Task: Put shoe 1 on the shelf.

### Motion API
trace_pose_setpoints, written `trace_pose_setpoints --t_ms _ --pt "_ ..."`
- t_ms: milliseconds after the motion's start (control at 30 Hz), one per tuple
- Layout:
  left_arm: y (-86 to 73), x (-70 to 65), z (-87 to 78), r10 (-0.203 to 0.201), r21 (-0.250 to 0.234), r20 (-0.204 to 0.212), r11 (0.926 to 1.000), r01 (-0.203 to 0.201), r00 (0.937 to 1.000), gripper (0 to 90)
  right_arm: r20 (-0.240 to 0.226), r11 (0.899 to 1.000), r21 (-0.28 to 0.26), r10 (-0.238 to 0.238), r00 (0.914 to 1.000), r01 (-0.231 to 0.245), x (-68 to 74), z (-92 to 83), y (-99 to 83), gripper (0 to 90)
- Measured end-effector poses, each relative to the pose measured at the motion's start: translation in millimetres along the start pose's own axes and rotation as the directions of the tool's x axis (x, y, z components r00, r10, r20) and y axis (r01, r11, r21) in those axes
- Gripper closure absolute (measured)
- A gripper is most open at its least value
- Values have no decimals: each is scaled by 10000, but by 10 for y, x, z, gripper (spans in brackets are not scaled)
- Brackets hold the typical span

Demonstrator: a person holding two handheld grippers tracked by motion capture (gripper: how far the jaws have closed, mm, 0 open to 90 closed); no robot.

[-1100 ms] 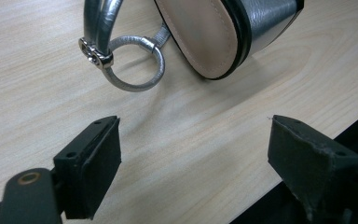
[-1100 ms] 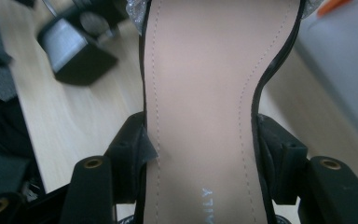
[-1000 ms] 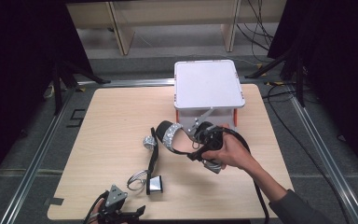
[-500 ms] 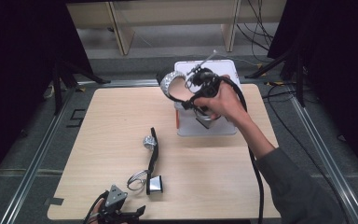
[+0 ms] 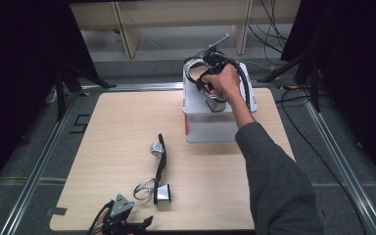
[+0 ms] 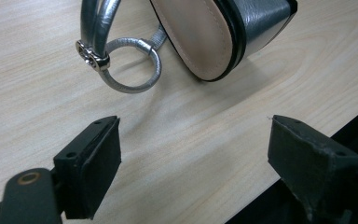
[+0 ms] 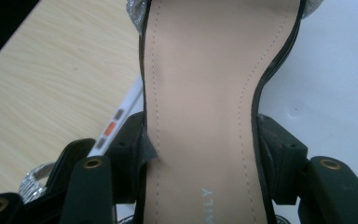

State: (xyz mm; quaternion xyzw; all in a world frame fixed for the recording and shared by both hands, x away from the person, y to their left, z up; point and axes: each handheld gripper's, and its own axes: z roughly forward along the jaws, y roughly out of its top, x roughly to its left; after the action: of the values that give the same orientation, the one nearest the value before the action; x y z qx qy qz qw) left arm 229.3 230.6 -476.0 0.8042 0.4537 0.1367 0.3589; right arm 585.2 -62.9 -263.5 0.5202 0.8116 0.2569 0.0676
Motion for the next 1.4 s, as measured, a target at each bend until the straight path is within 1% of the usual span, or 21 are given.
trace_pose_setpoints --t_ms 33,67,100,167,200,300,500,567,600,633,767,900,967,1000,1067,1133,1167,1200,1300,1367,1400 --pt "1 -3 -4 -1 22 5 10000 1 10000 167 180 9994 143 308 9994 -311 -20 59 36 429" --pt "1 -3 -4 10 28 12 10000 -10 10000 167 180 9994 143 308 9994 -311 -20 59 36 429" --pt "-2 -4 -2 -10 43 -1 10000 10 10000 167 150 9978 158 639 9978 -642 -51 117 63 430" --pt "-3 -6 -2 -32 41 10 10000 32 10000 167 140 9985 41 551 9984 -552 -89 151 72 429" --pt "-2 -3 -5 4 56 28 10000 -4 10000 167 203 9944 283 1010 9947 -1016 -84 179 90 428" --pt "-2 -6 -14 3 13 36 10000 -3 10000 167 450 9895 401 1369 9896 -1387 -100 238 115 427" --pt "-8 -5 -25 13 -22 33 10000 -13 10000 167 938 9857 370 1605 9826 -1645 -102 280 109 417" --pt "-11 -2 -23 10 -43 33 10000 -10 10000 167 952 9840 318 1714 9806 -1751 -92 293 104 402" --pt "-12 3 -25 41 -22 24 10000 -41 10000 167 886 9825 84 1849 9788 -1863 -87 290 103 396" --pt "-12 3 -28 47 10 -3 10000 -46 10000 167 770 9846 -62 1745 9817 -1745 -91 279 103 374" --pt "-11 12 -28 150 25 8 9999 -150 9999 167 281 9814 -532 1859 9822 -1842 -76 112 129 303" --pt "-16 1 -22 -5 28 -17 10000 5 10000 167 -459 9857 -915 1374 9894 -1412 -84 -136 107 308" --pt "-13 21 -6 234 -44 -104 9997 -234 9997 167 -620 9886 -1233 788 9950 -860 -114 -258 56 303" --pt "-19 6 -13 8 6 -33 10000 -8 10000 167 -652 9891 -1288 628 9959 -708 -118 -330 24 298" --pt "-19 16 -9 89 65 -90 9999 -89 9999 167 -668 9909 -1337 89 9977 -178 -137 -463 -60 292" --pt "-11 47 1 474 41 -120 9989 -473 9988 167 -946 9902 -1395 -211 9953 78 -159 -581 -173 292" --pt "-21 11 -8 -42 105 -98 9999 43 9999 167 -1016 9897 -1427 -247 9945 100 -166 -622 -221 292" --pt "-22 7 -7 -105 103 -120 9999 106 9999 167 -1080 9875 -1534 -526 9928 356 -192 -679 -304 292" --pt "-22 29 2 114 120 -219 9999 -111 9997 169 -1153 9825 -1699 -967 9886 762 -242 -785 -522 291" --pt "-22 38 5 126 77 -232 9999 -124 9997 172 -1416 9827 -1669 -1048 9844 806 -265 -822 -665 284" --pt "-21 40 -3 82 187 -240 9998 -77 9997 172 -1637 9790 -1785 -1286 9781 989 -287 -837 -762 284"
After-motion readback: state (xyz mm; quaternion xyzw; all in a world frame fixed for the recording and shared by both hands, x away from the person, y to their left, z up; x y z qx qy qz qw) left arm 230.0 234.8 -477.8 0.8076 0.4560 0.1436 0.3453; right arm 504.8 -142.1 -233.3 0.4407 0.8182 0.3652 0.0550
